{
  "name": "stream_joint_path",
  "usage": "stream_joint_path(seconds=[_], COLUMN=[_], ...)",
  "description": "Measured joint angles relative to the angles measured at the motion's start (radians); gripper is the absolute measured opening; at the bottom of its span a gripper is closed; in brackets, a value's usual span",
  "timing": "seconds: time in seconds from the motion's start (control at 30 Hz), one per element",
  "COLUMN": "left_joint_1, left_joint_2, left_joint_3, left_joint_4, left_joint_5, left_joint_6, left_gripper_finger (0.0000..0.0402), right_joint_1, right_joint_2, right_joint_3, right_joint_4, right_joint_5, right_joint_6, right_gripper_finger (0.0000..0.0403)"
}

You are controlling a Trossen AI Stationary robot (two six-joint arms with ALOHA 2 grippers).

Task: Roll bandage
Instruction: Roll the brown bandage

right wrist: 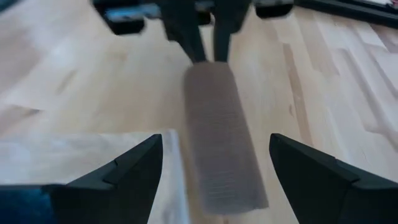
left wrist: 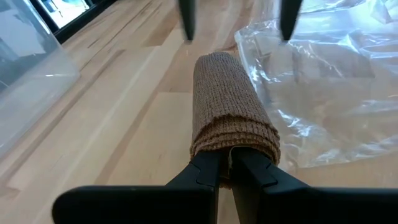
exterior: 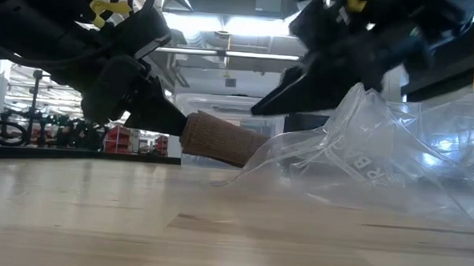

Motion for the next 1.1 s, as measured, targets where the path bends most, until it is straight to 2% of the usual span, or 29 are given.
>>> stream_joint_path(seconds=[0.13, 0.3, 0.53, 0.67, 0.83, 1.1], left_joint_1=[0.002, 0.022, 0.041, 0.016, -0.030, -0.099], left_joint_2=[0.000, 0.000, 0.000, -0.005, -0.057, -0.185], left_joint_3=[0.000, 0.001, 0.001, 0.001, 0.002, 0.002], left_joint_4=[-0.001, -0.014, -0.023, -0.028, -0.048, -0.237], left_joint_5=[0.000, 0.030, 0.067, 0.067, 0.067, 0.067], left_joint_6=[-0.004, -0.029, -0.036, 0.000, -0.006, -0.109], left_gripper_finger=[0.0015, 0.0021, 0.0105, 0.0133, 0.0135, 0.0119], right_joint_1=[-0.029, -0.034, -0.034, -0.034, -0.034, -0.034], right_joint_2=[0.074, 0.138, 0.162, 0.162, 0.162, 0.162], right_joint_3=[0.024, 0.043, 0.044, 0.045, 0.045, 0.045], right_joint_4=[0.060, 0.055, 0.046, 0.048, 0.037, 0.031], right_joint_5=[-0.013, -0.022, -0.013, -0.013, -0.013, -0.013], right_joint_6=[0.000, -0.002, 0.000, 0.003, 0.013, 0.013], right_gripper_finger=[0.0296, 0.0296, 0.0296, 0.0296, 0.0296, 0.0296])
